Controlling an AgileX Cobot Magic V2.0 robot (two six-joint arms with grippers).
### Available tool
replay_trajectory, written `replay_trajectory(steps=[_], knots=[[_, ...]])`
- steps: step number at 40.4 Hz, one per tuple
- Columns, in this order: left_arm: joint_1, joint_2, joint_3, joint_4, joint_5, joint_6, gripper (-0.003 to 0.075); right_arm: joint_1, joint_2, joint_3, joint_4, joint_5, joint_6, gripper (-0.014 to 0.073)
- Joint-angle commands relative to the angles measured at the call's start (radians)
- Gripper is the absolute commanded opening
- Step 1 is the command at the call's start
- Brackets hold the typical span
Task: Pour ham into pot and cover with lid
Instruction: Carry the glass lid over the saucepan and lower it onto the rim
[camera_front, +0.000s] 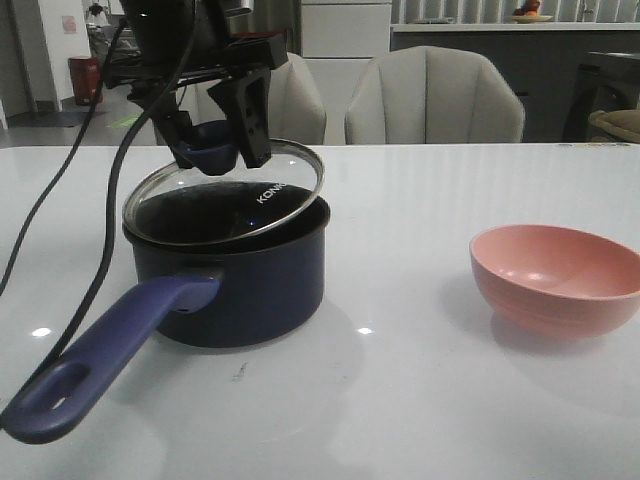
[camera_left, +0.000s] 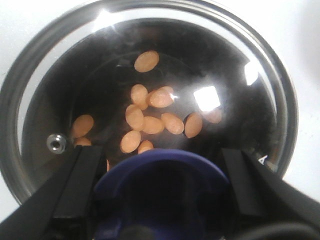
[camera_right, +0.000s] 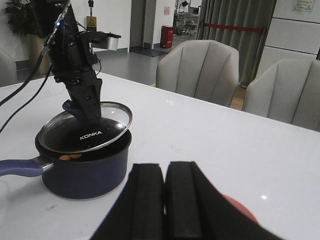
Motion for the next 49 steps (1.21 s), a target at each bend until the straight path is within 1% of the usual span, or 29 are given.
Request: replay_trajectory(steps=[1, 19, 26, 49], knots=[[-0.007, -0.058, -0.036, -0.026, 0.027, 0.005, 0.0237, 0.001, 0.008, -0.029, -0.005, -0.088, -0.004, 0.0146], [-0.007, -0.058, -0.036, -0.026, 0.027, 0.006, 0.0238, 0.001, 0.008, -0.029, -0.005, -0.088, -0.004, 0.0146], [-0.007, -0.07, -0.039, 0.016, 0.027, 0.006, 0.0238, 0.001, 0.008, -0.029, -0.005, -0.088, -0.004, 0.0146], [-0.009, -0.098, -0.039, -0.022, 0.027, 0.006, 0.0238, 0.001, 0.008, -0.029, -0.005, -0.088, -0.004, 0.0146]])
